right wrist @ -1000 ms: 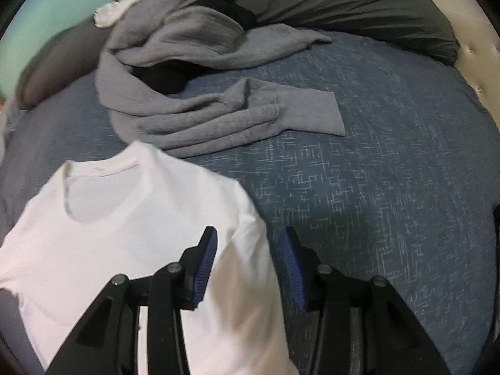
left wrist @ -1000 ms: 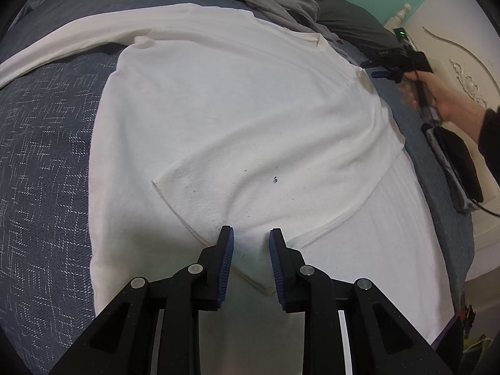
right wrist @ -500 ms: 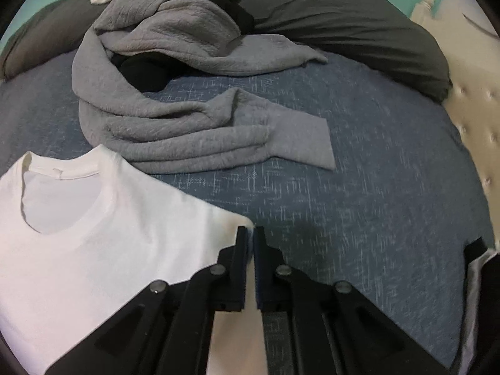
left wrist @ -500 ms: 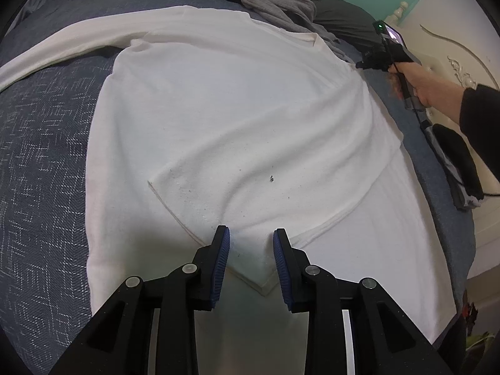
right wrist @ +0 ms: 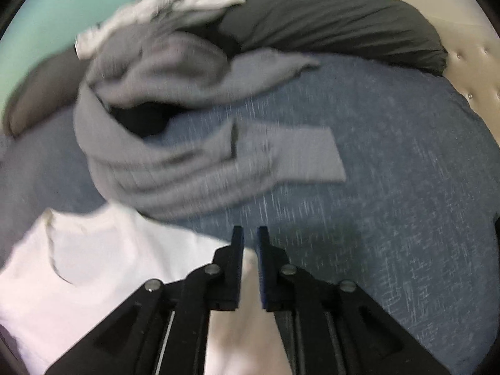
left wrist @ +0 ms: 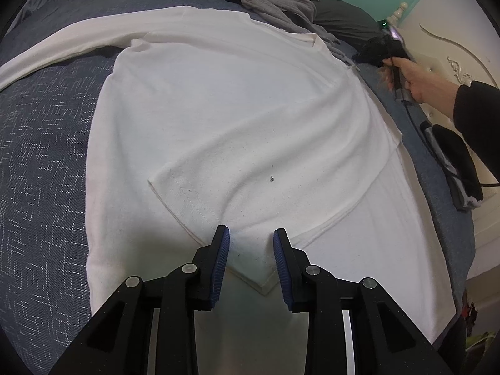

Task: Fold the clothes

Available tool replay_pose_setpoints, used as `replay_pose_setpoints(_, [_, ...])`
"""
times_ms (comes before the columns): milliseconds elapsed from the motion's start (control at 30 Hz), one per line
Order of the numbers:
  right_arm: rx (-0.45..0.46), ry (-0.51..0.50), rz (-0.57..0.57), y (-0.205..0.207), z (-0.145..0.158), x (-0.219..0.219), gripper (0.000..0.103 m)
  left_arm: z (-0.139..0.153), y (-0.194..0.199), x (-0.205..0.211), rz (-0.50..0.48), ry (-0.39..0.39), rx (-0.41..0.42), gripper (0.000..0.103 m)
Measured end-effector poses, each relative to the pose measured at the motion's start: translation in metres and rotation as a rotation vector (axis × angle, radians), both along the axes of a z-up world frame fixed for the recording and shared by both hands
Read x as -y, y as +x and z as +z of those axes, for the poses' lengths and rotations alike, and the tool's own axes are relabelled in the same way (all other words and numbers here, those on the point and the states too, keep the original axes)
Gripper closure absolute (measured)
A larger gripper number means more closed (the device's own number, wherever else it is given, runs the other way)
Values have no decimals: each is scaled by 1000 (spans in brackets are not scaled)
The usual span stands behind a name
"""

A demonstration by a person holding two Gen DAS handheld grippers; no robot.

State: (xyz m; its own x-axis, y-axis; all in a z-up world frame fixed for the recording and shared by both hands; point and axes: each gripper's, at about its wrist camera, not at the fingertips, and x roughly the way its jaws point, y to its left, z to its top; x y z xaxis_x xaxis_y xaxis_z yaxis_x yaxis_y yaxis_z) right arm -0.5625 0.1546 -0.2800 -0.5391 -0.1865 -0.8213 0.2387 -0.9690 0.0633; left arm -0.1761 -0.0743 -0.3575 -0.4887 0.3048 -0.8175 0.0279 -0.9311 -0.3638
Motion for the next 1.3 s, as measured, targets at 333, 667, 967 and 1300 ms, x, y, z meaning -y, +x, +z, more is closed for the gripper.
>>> replay_pose_setpoints(333, [26, 5, 177, 35, -1, -7, 90, 1, -1, 2, 6, 6, 3, 71])
replay_pose_setpoints(667, [85, 102, 116, 22, -39, 5, 90, -1, -4, 1, 4, 3, 5, 71])
replay_pose_setpoints(967, [-29, 21, 94, 65, -1, -22, 90, 0, -4, 1, 8, 5, 5, 71])
replay_pose_setpoints(1300, [79, -117, 262, 232, 0, -32, 90, -1, -3, 2, 34, 41, 9, 68])
